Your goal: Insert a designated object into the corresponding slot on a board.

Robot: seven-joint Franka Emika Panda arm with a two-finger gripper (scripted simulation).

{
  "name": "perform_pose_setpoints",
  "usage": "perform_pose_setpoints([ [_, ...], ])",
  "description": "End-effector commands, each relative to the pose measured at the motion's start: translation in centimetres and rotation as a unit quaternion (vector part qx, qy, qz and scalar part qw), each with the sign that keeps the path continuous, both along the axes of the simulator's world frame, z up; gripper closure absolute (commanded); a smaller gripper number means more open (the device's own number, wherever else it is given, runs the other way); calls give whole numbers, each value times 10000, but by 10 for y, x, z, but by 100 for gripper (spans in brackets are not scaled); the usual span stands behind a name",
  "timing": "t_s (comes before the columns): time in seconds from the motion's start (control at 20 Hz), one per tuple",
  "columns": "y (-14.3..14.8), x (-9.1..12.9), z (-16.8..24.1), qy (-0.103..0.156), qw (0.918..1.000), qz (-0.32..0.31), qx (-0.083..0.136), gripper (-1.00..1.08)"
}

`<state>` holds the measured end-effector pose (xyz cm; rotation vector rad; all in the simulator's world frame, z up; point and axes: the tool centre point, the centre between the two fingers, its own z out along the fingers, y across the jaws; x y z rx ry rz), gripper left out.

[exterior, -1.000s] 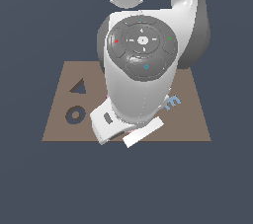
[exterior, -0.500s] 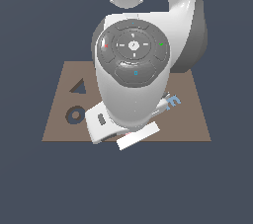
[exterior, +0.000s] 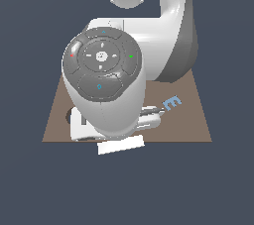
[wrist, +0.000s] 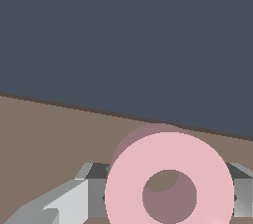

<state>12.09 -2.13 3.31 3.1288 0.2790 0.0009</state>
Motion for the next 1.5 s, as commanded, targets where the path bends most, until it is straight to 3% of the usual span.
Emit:
perform_pose_setpoints([
  [0.0, -11, 4, 1, -3, 9989, -466, 0, 108],
  [0.3, -41, 7, 3, -3, 9851, -1720, 0, 108],
  [0.6, -70, 3, 4, -3, 9561, -2931, 1, 108],
  [0.8, -89, -4, 5, -2, 9281, -3724, 1, 108],
  [1.05, -110, -17, 6, -1, 8862, -4634, 2, 108],
  [1.45, -130, -37, 7, 2, 8263, -5633, 2, 108],
])
